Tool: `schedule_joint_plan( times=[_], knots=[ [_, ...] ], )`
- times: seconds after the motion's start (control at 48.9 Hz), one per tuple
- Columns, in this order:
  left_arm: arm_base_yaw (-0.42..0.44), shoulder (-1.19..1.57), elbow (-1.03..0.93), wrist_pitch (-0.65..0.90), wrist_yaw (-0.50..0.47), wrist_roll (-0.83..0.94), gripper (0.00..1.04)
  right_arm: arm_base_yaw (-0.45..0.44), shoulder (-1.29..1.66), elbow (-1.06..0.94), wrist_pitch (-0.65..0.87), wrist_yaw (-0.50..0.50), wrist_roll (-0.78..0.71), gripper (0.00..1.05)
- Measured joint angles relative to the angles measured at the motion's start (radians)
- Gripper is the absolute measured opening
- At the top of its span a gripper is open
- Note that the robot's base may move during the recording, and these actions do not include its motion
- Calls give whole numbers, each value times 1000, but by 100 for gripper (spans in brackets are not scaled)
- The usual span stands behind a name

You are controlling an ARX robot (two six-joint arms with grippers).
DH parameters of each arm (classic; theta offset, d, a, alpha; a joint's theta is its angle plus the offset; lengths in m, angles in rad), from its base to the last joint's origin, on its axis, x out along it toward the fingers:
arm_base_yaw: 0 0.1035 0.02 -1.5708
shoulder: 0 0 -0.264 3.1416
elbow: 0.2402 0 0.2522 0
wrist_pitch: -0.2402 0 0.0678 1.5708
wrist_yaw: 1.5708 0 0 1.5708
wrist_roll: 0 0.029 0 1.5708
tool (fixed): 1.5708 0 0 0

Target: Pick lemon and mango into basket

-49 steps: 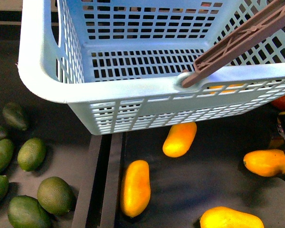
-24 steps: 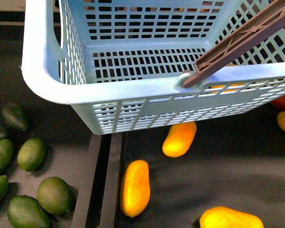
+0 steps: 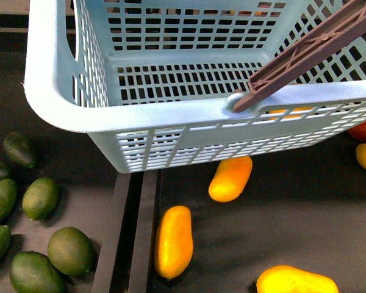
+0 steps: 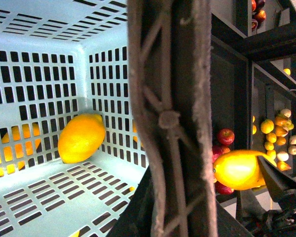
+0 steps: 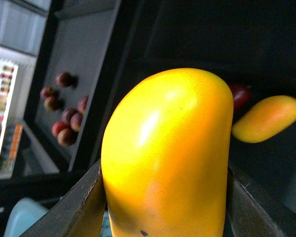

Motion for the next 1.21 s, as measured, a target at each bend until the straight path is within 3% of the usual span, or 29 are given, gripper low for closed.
schedule_joint_plan(
  times=[0.143,0.348,0.45,0.716,0.778,0.839,0.901,0.983,1.064,1.208],
  knots=[
    [0,0,0,0,0,0,5,234,60,85,12,81,-79,57],
    [0,0,0,0,0,0,5,404,178,173,30,141,-177,57],
    [0,0,0,0,0,0,5,429,208,190,30,155,-207,59],
    [0,0,0,0,1,0,5,417,166,175,32,167,-251,95],
    [-1,0,0,0,3,2,5,409,142,163,26,169,-266,98],
    [-1,0,0,0,3,-2,5,388,100,109,105,127,-356,92],
    [-1,0,0,-1,1,-4,5,344,27,-68,452,-6,-610,78],
    [1,0,0,-1,-9,-1,5,320,-46,-226,676,-51,-878,60],
    [1,0,0,-1,-6,1,5,301,-108,-334,731,-70,-994,43],
    [1,0,0,-1,2,0,5,275,-204,-472,756,-98,-1049,13]
  ],
)
